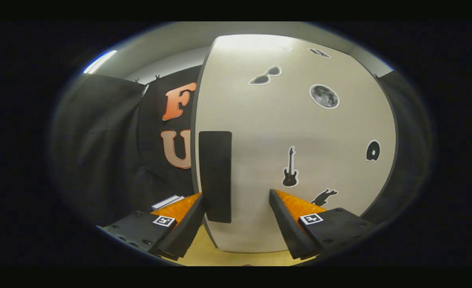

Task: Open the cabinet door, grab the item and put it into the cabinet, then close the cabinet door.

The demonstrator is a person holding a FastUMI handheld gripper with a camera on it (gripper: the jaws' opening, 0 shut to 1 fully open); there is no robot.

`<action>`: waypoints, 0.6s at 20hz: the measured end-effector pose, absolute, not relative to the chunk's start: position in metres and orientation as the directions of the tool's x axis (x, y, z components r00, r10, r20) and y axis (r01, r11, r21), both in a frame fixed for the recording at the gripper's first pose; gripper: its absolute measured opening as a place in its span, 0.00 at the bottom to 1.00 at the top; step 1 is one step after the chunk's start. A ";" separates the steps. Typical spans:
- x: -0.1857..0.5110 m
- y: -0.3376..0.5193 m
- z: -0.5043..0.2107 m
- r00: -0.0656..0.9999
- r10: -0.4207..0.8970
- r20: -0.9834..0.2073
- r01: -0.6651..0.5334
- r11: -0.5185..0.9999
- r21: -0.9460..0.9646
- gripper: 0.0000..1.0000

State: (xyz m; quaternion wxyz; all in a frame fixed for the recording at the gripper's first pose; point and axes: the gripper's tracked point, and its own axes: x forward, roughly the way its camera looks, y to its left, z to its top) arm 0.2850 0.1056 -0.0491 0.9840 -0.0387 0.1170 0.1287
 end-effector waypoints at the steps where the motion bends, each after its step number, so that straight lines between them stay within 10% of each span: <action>1: 0.282 0.105 -0.047 0.938 0.253 -0.237 -0.269 0.962 -0.039 0.97; 12: 0.208 0.018 -0.004 0.956 0.236 -0.173 -0.250 0.966 -0.062 0.97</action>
